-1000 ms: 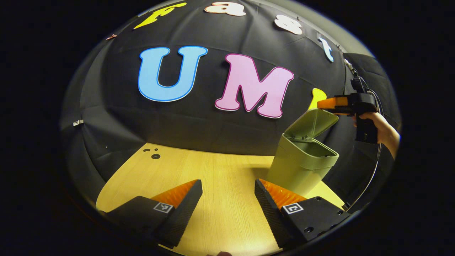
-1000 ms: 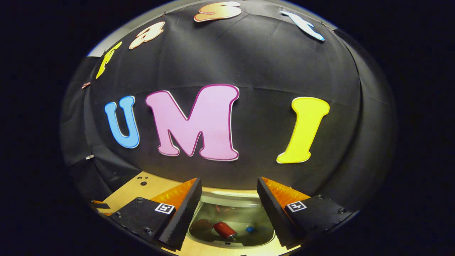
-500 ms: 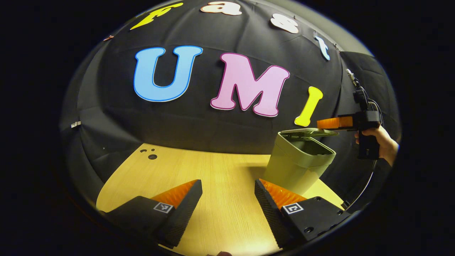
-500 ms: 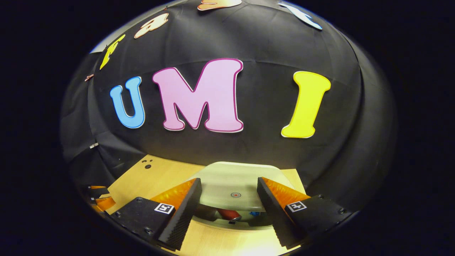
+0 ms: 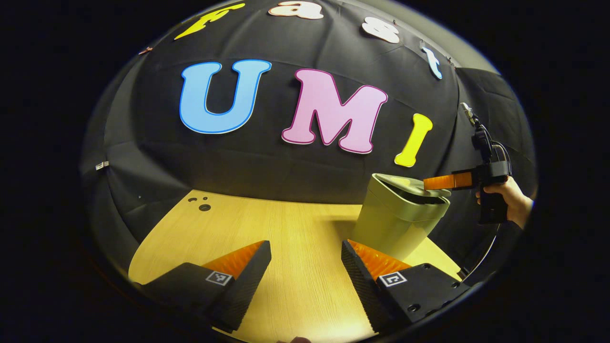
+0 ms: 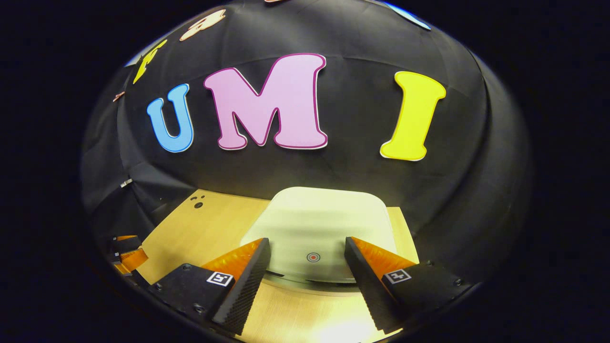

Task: Press the lid of the desktop garbage bin to open it, pick up the crumpled paper on the desktop and throw it into the bin, then pick up the pop can on the desktop and drop it into the bin, and finally close the garbage bin lid.

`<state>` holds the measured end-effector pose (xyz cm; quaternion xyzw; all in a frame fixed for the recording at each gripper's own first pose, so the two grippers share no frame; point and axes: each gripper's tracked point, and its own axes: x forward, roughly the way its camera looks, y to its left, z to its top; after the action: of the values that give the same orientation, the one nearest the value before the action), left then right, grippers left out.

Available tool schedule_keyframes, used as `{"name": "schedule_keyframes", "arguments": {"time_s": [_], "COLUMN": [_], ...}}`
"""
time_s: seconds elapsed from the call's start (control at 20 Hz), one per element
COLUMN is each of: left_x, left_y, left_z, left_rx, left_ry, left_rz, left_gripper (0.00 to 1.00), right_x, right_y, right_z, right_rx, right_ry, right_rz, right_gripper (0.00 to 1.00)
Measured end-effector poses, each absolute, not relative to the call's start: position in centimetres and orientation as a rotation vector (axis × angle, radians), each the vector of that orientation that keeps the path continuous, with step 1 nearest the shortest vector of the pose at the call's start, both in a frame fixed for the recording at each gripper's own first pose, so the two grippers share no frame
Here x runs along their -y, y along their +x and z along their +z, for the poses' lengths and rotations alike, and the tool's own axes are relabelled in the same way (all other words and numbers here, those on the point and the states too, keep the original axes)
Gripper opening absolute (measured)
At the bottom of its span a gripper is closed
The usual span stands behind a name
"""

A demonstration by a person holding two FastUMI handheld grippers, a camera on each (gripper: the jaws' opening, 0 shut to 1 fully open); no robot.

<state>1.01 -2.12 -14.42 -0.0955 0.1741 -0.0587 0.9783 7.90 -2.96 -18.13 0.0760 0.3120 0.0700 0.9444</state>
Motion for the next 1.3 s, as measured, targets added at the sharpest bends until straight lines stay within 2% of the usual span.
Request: {"name": "schedule_keyframes", "arguments": {"time_s": [0.75,1.3], "left_x": [3.1,3.3], "left_y": [1.2,1.1], "left_z": [-14.2,-13.7], "left_rx": [-0.358,-0.348], "left_ry": [-0.185,-0.181], "left_rz": [-0.131,-0.139], "left_gripper": [0.96,0.96], "right_x": [2.3,2.3], "right_y": [7.3,7.5], "right_z": [-20.4,-17.9], "right_rx": [-0.685,-0.595], "right_ry": [0.122,0.186], "right_rz": [0.195,0.201], "right_gripper": [0.99,0.99]}}
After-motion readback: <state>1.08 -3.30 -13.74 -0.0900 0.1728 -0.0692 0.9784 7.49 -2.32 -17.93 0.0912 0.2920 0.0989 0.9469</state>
